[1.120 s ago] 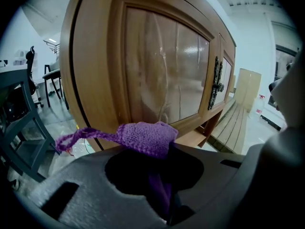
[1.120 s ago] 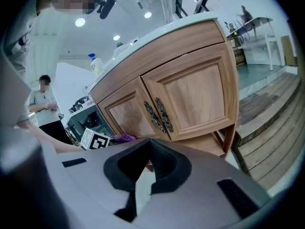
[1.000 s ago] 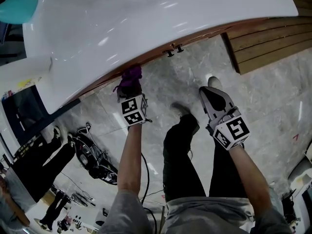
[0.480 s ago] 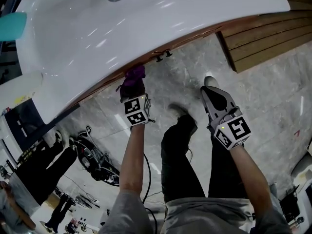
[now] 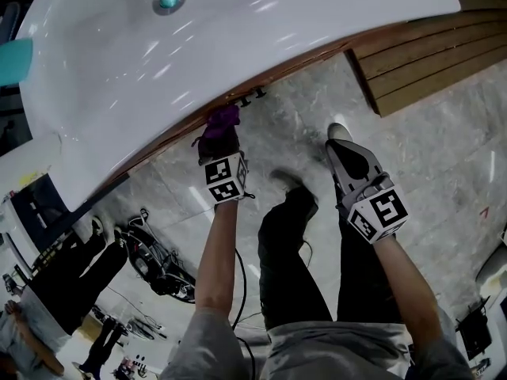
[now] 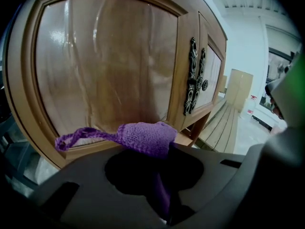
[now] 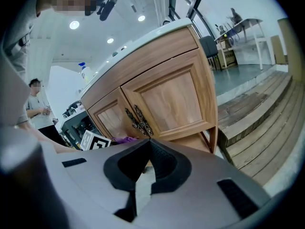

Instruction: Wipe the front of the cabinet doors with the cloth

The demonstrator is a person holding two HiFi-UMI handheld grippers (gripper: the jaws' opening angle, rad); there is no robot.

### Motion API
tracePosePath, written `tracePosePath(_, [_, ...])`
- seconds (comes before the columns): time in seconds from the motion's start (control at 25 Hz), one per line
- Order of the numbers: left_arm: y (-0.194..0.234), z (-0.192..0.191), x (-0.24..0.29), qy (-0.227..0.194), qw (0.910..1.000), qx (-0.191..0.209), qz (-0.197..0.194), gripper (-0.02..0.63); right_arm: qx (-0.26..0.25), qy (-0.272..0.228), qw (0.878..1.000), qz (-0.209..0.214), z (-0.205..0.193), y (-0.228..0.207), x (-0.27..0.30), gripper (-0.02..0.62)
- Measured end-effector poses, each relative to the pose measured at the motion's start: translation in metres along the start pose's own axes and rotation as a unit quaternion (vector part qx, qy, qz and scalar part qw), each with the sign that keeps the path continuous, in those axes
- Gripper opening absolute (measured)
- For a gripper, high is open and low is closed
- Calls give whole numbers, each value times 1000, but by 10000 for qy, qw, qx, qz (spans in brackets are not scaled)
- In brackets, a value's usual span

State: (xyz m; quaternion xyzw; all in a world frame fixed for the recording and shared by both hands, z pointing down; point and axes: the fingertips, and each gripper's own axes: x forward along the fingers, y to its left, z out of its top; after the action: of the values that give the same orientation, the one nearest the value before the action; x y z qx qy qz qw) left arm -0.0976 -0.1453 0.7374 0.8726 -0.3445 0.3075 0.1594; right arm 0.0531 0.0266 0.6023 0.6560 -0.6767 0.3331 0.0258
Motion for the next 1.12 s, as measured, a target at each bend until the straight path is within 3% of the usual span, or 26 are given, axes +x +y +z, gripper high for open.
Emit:
tracePosePath(0.36, [-37,9,18,31,9996,98,-252,72,117,-61,9999,-111,4,-20,-13,9])
tracePosePath(0.72, [-60,13,32,109,9993,-65,-351,72,56,-55,9999,-145,5,-36,-27,9])
tracePosePath(1.12, [-85,42,-3,-113,9981,-272,-533,72,165,-44,9998,81,27,-24,-35,9])
